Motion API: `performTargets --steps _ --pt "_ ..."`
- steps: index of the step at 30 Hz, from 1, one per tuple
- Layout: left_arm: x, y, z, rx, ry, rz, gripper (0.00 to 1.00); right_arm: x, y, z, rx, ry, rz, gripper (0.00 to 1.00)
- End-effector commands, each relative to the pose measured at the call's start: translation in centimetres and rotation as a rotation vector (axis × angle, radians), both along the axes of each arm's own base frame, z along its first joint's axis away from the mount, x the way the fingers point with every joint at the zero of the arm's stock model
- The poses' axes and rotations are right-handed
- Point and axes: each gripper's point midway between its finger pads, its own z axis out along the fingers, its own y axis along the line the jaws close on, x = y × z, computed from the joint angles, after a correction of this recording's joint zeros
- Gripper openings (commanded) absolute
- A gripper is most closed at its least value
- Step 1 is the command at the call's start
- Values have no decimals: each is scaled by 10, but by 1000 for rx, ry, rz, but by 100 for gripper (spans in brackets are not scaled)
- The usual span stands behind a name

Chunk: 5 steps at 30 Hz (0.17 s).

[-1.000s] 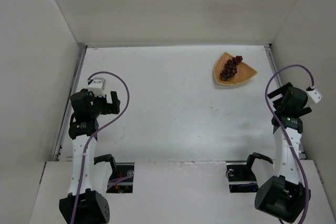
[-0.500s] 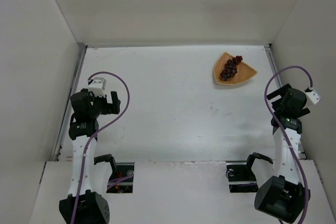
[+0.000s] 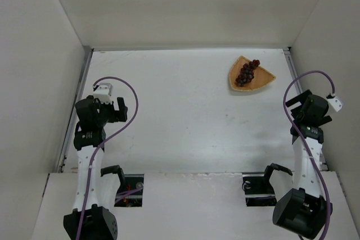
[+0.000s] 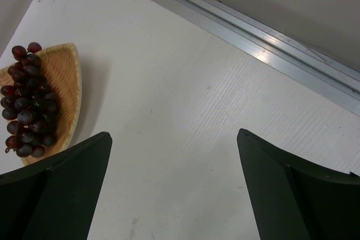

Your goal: Place and organize the fake fruits in the fruit bowl

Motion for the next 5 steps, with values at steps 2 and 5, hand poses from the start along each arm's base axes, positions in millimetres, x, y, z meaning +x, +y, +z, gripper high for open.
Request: performTargets --steps 2,5 --pt "9 3 25 2 -71 19 79 6 0 11 -13 -52 5 100" --pt "11 6 28 0 -81 37 98 10 1 10 -7 -52 14 100"
